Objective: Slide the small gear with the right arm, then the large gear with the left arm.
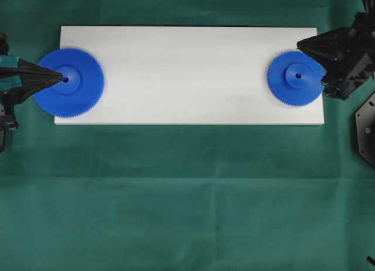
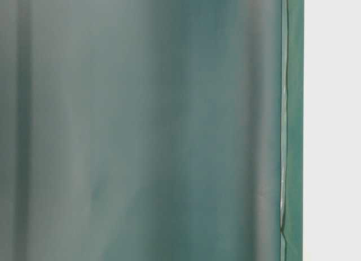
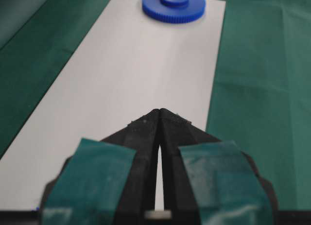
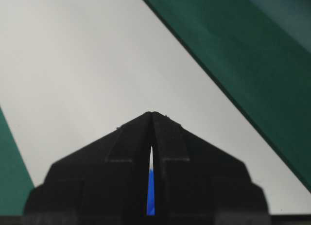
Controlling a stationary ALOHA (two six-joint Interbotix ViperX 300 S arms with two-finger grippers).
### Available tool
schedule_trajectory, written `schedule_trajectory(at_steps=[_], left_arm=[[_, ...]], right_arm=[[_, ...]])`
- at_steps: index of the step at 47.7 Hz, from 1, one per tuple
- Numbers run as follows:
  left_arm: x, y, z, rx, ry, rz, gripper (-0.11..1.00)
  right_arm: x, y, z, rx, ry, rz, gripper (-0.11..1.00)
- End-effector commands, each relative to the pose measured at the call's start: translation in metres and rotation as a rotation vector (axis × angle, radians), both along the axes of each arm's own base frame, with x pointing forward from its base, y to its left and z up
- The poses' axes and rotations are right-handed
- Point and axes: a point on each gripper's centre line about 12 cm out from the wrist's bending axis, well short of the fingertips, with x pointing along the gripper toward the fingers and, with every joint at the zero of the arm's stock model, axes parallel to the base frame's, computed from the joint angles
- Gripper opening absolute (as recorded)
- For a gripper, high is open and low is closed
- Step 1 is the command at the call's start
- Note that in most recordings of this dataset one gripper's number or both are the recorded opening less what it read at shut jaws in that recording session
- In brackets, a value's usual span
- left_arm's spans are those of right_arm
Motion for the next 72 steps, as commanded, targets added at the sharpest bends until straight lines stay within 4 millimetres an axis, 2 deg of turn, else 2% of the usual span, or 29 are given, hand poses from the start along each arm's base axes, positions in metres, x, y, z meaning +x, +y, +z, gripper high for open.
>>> schedule_trajectory(at_steps=[1,14,26,33,48,58,72], left_arm=[[0.004,0.001,0.012,0.004,-0.027,0.004,0.00],[0.004,0.006,0.015,0.005,-0.011,0.030,0.00],[-0.007,0.026,-0.007,-0.063,0.221,0.154,0.00],[-0.013,0.031,-0.018,-0.091,0.289,0.192,0.00],[-0.021,0.032,-0.039,-0.113,0.335,0.211,0.00],[-0.025,0.033,-0.050,-0.119,0.297,0.236,0.00],[-0.026,0.034,-0.053,-0.158,0.286,0.255,0.00]], right_arm=[[-0.001,0.002,0.006,-0.020,-0.044,0.018,0.50],[-0.002,0.010,0.004,-0.037,-0.122,0.069,0.50],[-0.002,0.013,0.001,-0.032,-0.125,0.085,0.50],[-0.002,0.014,-0.001,-0.030,-0.120,0.088,0.50],[0.000,0.013,-0.006,-0.019,-0.093,0.089,0.50],[0.002,0.012,-0.009,-0.009,-0.079,0.088,0.50],[0.005,0.013,-0.012,-0.001,-0.067,0.095,0.50]])
